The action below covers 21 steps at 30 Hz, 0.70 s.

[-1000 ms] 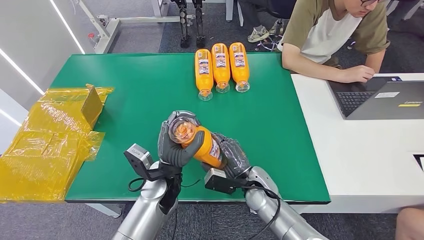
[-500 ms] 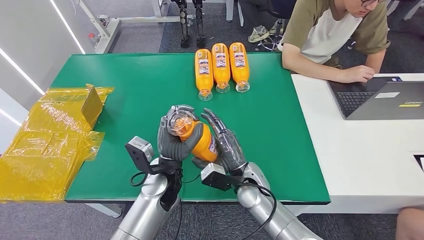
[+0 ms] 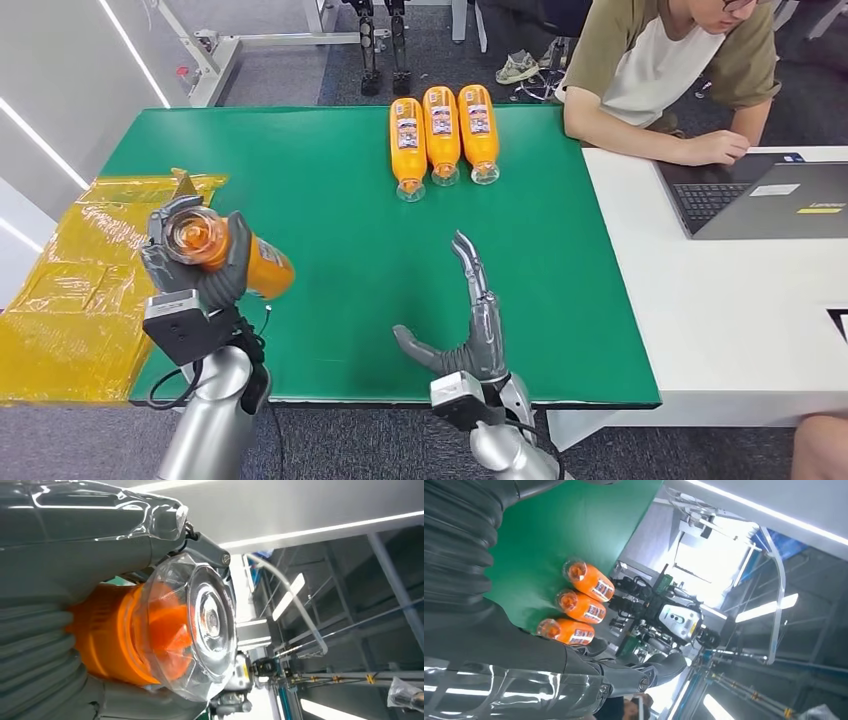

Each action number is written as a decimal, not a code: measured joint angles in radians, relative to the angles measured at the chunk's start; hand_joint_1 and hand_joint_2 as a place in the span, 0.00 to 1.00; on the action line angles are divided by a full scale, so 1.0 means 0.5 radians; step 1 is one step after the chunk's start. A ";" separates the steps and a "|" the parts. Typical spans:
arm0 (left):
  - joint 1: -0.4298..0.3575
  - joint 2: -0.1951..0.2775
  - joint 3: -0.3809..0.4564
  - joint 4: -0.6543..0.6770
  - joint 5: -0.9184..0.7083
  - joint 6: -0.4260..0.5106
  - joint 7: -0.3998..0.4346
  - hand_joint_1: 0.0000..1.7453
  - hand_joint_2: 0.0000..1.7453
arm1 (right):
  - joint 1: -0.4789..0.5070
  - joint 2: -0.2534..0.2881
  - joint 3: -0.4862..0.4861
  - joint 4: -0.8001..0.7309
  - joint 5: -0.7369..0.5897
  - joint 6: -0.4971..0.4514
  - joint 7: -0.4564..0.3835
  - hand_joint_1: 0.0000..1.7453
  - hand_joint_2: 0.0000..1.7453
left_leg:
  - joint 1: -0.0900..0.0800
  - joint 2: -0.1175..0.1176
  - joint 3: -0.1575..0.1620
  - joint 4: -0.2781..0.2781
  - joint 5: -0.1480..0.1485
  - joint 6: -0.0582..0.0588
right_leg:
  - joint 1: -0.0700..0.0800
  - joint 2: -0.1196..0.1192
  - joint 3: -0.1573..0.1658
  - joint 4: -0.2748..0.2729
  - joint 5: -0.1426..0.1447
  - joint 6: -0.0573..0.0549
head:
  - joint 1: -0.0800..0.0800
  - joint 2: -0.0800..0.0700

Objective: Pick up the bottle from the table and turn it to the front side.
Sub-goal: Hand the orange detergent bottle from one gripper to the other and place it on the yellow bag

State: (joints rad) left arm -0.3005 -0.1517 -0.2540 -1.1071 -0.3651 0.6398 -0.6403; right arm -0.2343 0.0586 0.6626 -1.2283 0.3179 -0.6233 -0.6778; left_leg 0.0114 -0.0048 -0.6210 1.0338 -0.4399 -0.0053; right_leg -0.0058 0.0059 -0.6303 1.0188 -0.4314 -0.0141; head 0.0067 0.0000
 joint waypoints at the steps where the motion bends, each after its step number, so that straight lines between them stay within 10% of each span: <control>1: -0.005 0.036 0.014 -0.006 -0.045 0.009 0.027 1.00 1.00 | 0.042 -0.002 0.000 -0.047 -0.015 -0.024 -0.008 0.00 1.00 | 0.000 0.000 0.000 0.000 0.000 0.000 | 0.000 0.000 0.000 0.000 0.000 0.000 | 0.000 0.000; 11: -0.424 0.441 0.065 0.491 -0.753 0.055 0.410 1.00 1.00 | 0.356 -0.017 0.000 -0.520 -0.163 -0.088 -0.048 0.00 1.00 | 0.000 0.002 0.001 0.000 0.004 -0.005 | 0.001 0.001 -0.001 0.001 0.003 -0.003 | 0.001 0.000; 21: -0.800 0.573 -0.018 1.189 -1.248 -0.182 0.919 1.00 1.00 | 0.419 0.011 -0.009 -0.679 -0.074 -0.045 0.023 0.00 1.00 | 0.000 0.006 0.001 0.000 0.005 -0.007 | 0.000 0.007 -0.003 0.002 0.005 -0.004 | 0.001 0.000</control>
State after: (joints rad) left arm -0.7004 0.1347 -0.2627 -0.5125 -0.9892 0.5489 -0.1808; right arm -0.0248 0.0644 0.6583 -1.5677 0.2807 -0.6458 -0.6665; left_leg 0.0113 -0.0016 -0.6206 1.0340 -0.4373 -0.0088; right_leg -0.0058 0.0093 -0.6320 1.0196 -0.4287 -0.0160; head 0.0072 0.0000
